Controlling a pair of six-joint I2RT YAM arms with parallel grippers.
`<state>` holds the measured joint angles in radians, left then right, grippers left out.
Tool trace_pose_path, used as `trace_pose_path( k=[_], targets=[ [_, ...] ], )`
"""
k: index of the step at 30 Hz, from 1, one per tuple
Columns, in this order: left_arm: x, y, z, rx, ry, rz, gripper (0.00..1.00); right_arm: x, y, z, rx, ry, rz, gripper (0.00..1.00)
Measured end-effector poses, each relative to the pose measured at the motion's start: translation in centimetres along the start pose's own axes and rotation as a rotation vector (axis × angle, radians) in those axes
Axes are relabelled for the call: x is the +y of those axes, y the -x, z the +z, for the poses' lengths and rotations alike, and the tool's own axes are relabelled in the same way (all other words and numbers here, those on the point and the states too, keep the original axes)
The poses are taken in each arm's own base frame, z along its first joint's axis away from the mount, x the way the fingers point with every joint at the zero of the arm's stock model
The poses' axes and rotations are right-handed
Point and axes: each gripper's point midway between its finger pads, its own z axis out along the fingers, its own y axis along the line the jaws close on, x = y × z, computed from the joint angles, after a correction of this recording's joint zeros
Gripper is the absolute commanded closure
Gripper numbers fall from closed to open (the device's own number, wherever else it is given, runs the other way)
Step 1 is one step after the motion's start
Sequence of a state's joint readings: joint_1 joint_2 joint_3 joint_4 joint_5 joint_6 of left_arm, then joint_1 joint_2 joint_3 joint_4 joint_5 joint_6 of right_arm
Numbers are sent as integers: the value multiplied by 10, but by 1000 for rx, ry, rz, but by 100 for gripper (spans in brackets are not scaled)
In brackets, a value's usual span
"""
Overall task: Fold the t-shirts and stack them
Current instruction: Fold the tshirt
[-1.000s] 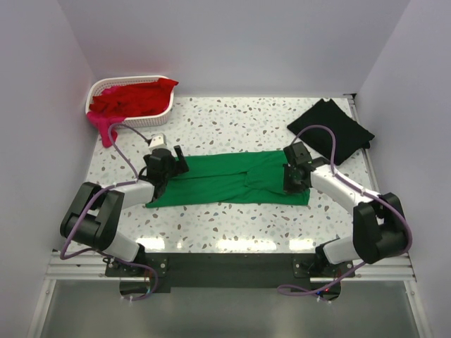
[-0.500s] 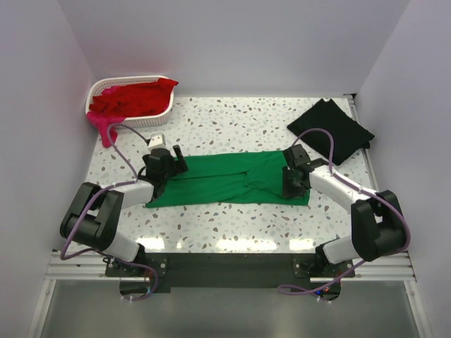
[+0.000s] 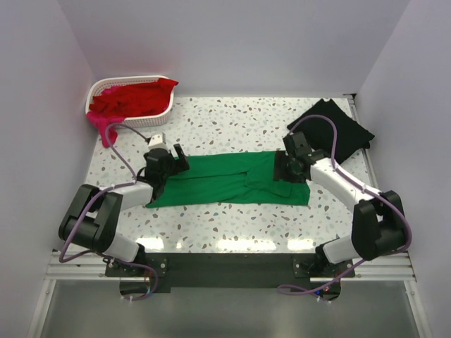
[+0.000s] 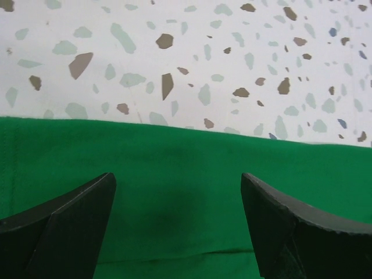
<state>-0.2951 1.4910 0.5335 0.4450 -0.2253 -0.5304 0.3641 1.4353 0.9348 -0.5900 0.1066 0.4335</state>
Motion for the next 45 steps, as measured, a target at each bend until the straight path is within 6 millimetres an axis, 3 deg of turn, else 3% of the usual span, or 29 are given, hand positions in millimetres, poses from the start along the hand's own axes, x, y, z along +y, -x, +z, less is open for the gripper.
trace_pose_path(
  k=[4, 7, 8, 13, 17, 29, 37, 45],
  targets=[
    [-16, -4, 4, 4, -89, -7, 7, 21, 35, 4, -70, 57, 2, 36],
    [-16, -20, 12, 45, -107, -2, 7, 34, 49, 24, -56, 78, -6, 36],
    [-14, -28, 14, 67, -101, 2, 7, 38, 53, 35, -46, 80, -10, 36],
    [-16, -25, 18, 55, -93, -40, 7, 45, 49, 83, 41, 60, -34, 36],
    [-13, -23, 16, 43, -69, -103, 7, 57, 74, 90, 8, 75, -41, 36],
    [22, -39, -41, -28, 4, -288, 7, 95, 140, 128, -29, 116, -89, 35],
    [28, -48, -61, -32, -14, -297, 8, 131, 186, 151, -67, 200, -126, 35],
    [27, -48, -83, -46, -58, -226, 8, 146, 198, 155, -82, 261, -144, 35]
  ],
)
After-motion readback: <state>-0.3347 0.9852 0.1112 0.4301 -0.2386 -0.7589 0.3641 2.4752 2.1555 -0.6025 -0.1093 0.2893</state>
